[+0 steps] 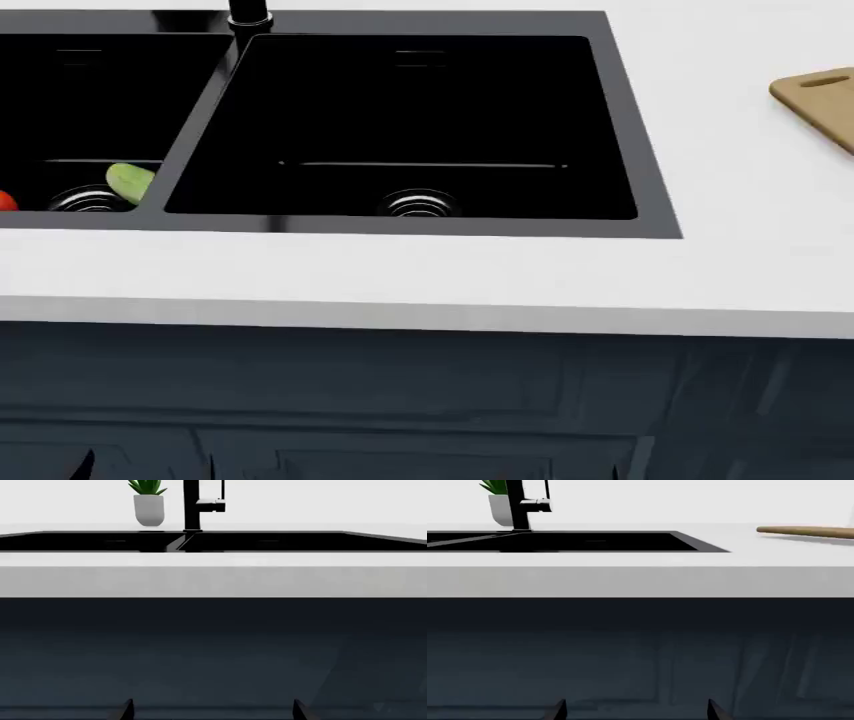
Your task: Pick the vegetables from the sink and place them on the cutting board.
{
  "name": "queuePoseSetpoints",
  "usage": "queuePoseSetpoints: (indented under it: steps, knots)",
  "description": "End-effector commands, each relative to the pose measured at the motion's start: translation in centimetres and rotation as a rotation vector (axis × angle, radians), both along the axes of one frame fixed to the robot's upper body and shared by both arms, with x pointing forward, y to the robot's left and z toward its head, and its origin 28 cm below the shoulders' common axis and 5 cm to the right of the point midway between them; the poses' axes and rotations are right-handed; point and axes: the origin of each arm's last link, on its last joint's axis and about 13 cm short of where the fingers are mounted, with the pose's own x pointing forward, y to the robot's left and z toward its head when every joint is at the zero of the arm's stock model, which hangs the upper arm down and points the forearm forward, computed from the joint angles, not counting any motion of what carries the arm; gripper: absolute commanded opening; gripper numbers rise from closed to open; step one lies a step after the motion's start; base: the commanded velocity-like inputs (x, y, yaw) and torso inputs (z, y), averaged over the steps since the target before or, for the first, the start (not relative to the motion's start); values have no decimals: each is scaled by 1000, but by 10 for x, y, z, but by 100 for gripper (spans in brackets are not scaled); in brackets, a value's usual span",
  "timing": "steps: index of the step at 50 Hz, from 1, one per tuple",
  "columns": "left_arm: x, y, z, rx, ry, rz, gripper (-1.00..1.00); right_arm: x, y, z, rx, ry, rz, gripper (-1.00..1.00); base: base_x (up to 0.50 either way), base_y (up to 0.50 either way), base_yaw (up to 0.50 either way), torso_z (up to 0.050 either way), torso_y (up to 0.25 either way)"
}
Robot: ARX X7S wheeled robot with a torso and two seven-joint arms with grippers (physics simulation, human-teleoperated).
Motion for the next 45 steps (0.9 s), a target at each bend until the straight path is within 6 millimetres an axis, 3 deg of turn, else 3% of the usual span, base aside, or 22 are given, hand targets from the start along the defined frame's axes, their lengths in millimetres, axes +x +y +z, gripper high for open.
queuePoseSetpoints:
  steps: [1, 12, 45]
  knots:
    - [0, 0, 1, 5, 0, 0, 100, 0, 0, 0, 0, 0, 0, 100, 0, 0, 0, 0, 0]
    - [0, 1, 2, -41, 3, 1, 100, 2, 2, 0, -13, 28, -9, 100, 0, 19, 0, 0, 0]
    - [-2, 3, 2, -58, -6, 2, 100, 2, 2, 0, -49, 30, -25, 100, 0, 500, 0, 0, 0]
